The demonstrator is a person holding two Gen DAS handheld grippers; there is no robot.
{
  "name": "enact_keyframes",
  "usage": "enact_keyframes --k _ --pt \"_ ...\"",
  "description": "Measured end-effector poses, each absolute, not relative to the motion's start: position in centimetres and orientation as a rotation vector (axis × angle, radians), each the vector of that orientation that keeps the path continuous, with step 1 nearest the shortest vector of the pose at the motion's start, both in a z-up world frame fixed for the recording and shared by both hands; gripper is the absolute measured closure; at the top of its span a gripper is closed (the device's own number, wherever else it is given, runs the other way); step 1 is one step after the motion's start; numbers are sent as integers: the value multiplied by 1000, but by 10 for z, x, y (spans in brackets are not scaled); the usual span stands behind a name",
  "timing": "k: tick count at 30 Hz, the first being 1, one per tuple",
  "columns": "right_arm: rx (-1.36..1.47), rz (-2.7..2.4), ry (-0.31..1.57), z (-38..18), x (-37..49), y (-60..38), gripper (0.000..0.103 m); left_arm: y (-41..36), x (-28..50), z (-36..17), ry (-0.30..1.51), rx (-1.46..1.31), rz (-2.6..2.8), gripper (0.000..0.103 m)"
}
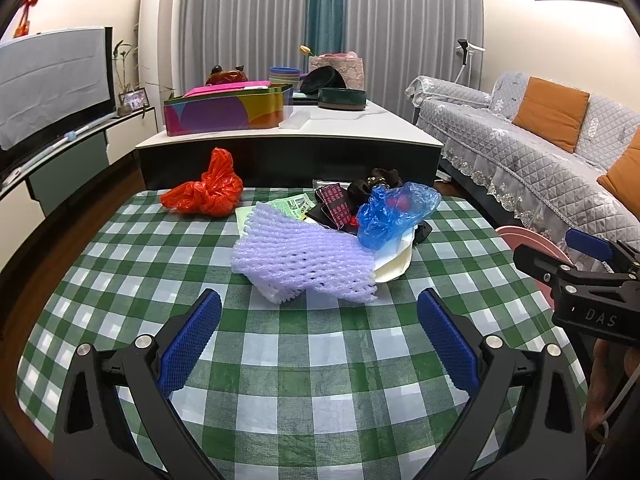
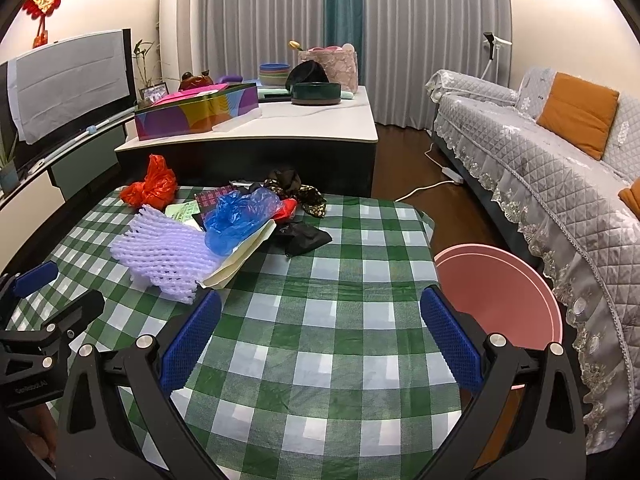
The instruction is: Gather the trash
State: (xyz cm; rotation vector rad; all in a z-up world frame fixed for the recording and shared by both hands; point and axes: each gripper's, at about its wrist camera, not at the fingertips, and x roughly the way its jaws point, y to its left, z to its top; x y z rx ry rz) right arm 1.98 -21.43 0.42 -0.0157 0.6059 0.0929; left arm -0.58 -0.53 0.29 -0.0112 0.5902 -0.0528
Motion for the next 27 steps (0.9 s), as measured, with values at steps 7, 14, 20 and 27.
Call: enact_keyframes --k 7,14,20,27 --pt "-20 94 605 5 19 -214 5 -6 -6 3 590 -10 -53 8" --pt "-21 94 604 5 19 -214 6 -10 -4 4 587 -4 -58 8" --pt "-9 92 605 6 19 -214 20 -11 -3 7 582 -22 -53 8" --pt "41 149 608 8 40 -218 35 -2 9 6 578 -38 -31 8"
